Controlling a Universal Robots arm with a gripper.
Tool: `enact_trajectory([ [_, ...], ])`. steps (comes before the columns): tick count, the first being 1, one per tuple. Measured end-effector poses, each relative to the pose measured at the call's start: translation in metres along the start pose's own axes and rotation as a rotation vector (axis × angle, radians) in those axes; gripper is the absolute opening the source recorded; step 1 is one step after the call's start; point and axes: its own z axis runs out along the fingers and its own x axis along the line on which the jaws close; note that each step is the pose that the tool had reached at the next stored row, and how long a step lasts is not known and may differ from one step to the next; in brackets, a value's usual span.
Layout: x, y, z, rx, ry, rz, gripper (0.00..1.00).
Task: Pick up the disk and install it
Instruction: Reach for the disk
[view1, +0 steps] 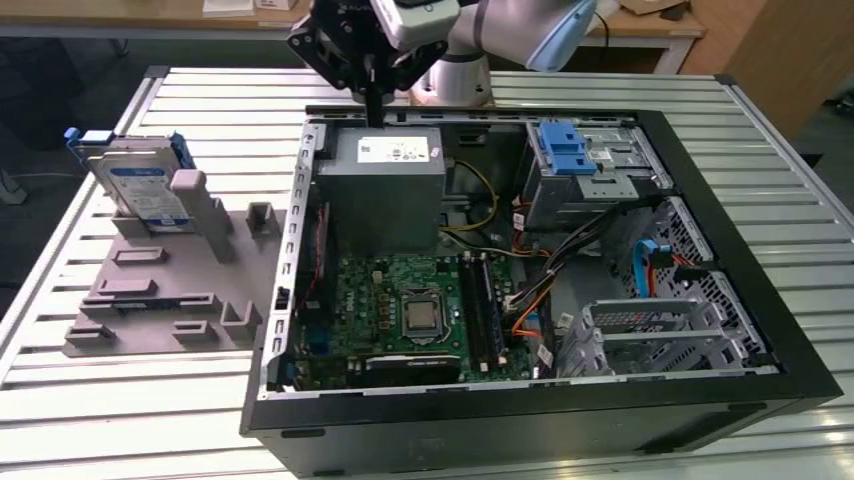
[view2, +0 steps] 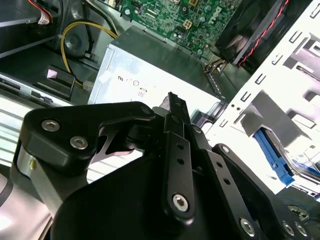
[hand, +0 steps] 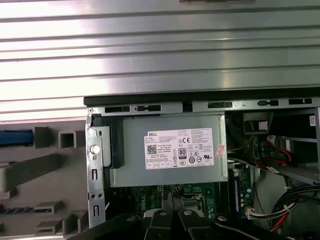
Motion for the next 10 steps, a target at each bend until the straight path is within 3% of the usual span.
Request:
enact_trajectory([
  [10, 0.0131, 0.0019, 0.0001, -0.0001, -0.0001, 0.000, 0.11],
])
